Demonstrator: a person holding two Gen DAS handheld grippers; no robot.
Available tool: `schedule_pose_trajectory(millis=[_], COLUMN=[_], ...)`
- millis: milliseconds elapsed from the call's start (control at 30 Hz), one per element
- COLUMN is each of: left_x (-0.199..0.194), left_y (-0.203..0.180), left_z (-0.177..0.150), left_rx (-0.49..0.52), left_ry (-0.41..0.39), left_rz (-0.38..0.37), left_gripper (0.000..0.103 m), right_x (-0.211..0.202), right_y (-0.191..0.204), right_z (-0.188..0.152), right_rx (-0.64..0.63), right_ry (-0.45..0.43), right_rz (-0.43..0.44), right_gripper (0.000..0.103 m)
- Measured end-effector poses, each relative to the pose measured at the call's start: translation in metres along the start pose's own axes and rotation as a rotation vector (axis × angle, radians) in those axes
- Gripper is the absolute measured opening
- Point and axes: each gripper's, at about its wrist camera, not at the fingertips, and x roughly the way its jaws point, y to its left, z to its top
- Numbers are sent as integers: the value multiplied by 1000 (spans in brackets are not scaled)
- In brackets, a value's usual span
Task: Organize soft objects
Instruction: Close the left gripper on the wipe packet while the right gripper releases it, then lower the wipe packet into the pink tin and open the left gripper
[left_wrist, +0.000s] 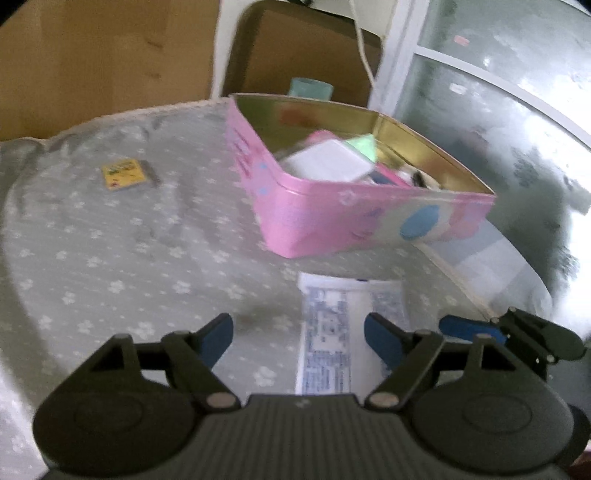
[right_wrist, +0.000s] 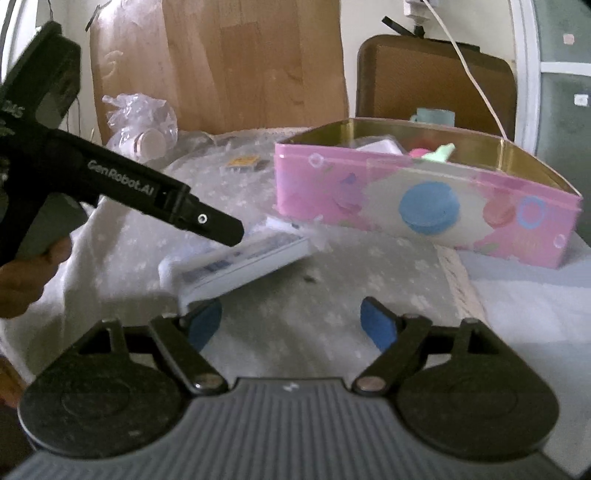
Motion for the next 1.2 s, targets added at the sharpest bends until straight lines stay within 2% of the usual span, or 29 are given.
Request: schedule_pose_trajectory(millis=[133,433,567,733,767,833,933,1067,1200], left_x=[6,0,1,4,5,6,6,-10,-29], left_y=[-4,3,6,-4,-7,-11,-18,-21,-38], left_z=[-3,-5,-6,-9,-9,-10,-9,-1,19], left_rx=[-5,-21,-36,4,12,24,35,31,90], left_ry=[23,6,23,33,33,39,33,-9,-94], left_rz=[-39,-14,-32,-61,-69,-96,-78,-101,-104], left_gripper=[81,80,74,57,51,48,46,46,46], right_x=[-16,1,6,14,15,16,15,-1,-17], right_y=[-5,17,28,31,32,34,37,33,29], right_z=[-4,2,4,4,4,4,5,9,22], right_rx=[32,-32,-79,-78,-80,-87,-96,-83,-113], right_ry=[-2,-13,-33,-6,-7,-12,-24,-105,-218], right_rz=[52,69,50,63,60,64,53,51,11], right_gripper=[86,87,87,86,86,75,69,66,66])
